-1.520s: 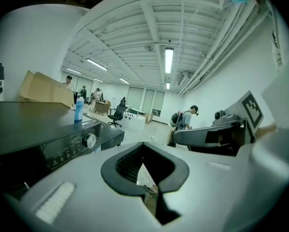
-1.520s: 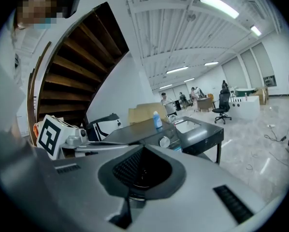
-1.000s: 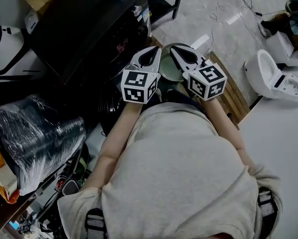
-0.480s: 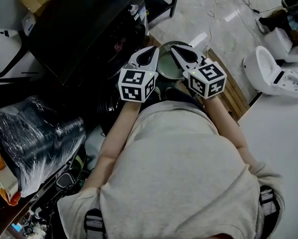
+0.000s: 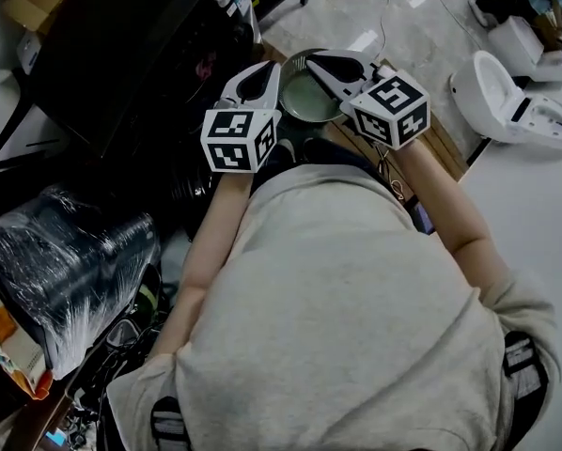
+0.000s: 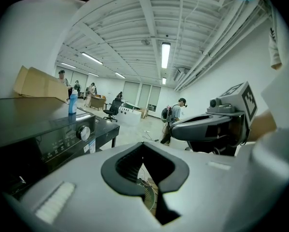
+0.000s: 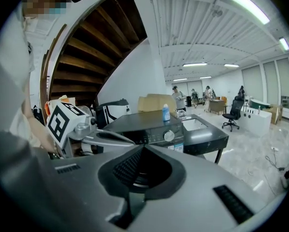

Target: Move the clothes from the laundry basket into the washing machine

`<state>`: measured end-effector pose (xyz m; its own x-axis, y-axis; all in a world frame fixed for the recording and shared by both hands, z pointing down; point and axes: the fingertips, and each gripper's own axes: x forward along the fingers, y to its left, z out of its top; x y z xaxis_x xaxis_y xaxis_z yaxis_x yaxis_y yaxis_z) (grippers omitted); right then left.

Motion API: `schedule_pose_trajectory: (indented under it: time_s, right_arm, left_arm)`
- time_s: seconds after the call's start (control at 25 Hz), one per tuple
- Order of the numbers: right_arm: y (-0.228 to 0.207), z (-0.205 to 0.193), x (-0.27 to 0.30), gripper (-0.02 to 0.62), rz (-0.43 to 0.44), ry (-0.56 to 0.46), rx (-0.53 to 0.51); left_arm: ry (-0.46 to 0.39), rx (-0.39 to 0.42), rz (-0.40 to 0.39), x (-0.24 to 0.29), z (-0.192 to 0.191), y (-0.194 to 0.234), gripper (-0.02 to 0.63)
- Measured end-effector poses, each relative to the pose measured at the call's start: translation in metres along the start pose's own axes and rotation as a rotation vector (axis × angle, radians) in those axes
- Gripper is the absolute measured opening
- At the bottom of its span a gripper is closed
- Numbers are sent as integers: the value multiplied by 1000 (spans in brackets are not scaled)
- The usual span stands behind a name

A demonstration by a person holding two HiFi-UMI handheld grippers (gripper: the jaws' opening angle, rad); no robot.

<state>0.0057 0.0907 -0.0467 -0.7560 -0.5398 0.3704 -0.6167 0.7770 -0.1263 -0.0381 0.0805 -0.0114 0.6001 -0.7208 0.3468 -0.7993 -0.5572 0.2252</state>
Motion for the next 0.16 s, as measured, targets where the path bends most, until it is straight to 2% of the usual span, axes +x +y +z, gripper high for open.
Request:
schedule_pose_trajectory:
  time_s: [0.16]
  right_arm:
    - [-3, 1, -2, 9, 16, 24, -22]
  left_arm:
    - [2, -20, -5, 2, -2, -3, 11]
